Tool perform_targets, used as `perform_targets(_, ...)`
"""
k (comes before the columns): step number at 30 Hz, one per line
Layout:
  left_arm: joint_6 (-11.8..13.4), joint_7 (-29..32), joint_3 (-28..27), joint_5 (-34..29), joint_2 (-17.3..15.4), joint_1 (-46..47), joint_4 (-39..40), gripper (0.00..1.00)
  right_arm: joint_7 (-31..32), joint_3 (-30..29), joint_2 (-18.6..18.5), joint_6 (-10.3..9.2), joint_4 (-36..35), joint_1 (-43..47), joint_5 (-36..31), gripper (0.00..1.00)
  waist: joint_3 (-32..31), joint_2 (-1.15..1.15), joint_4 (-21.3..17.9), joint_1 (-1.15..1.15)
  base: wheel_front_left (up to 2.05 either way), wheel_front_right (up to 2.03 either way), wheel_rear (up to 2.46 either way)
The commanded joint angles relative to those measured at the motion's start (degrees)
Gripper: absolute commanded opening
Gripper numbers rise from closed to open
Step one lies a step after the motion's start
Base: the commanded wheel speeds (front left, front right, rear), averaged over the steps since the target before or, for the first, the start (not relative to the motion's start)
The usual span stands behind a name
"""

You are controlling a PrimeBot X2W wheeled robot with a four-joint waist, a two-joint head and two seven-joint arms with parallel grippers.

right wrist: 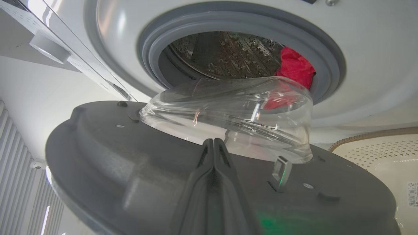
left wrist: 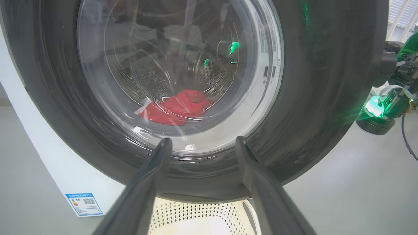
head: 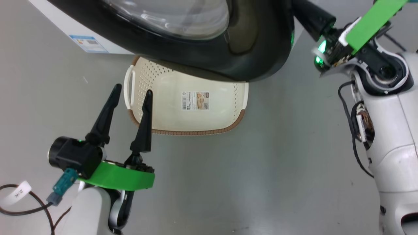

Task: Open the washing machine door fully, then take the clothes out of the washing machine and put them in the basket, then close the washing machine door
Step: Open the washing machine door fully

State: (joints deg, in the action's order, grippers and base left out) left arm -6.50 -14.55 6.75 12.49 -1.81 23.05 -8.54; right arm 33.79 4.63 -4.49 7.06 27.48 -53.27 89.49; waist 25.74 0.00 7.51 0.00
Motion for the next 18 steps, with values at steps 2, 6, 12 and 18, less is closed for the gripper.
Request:
perform_targets(2,0.39,-0.45,-2.02,-0.5,-1.07,-1.39,1.05,1.0,0.52,1.21,1.61,0.43,-2.73,2.51,1.08,0.0,-1.73,0.0,0.09,0.0,0.0,0.0,0.0)
perform_targets(6,0.58,-0.45,-2.07,-0.44,-1.07,-2.27,0.83,1.0,0.9,1.62,1.61,0.43,-4.35,5.88,2.2,0.0,-3.51,0.0,0.37,0.0,0.0,0.0,0.0)
perform_targets(12,0.91,-0.45,-2.01,-0.23,-1.07,-3.69,0.4,1.0,1.59,3.0,1.61,0.43,-6.37,11.1,4.22,0.0,-6.06,0.0,0.75,0.0,0.0,0.0,0.0)
perform_targets(18,1.21,-0.45,-1.94,-0.08,-1.07,-4.58,0.28,1.0,1.89,4.36,1.54,0.43,-6.89,13.68,5.71,0.0,-7.46,0.0,1.17,0.0,0.0,0.0,0.0)
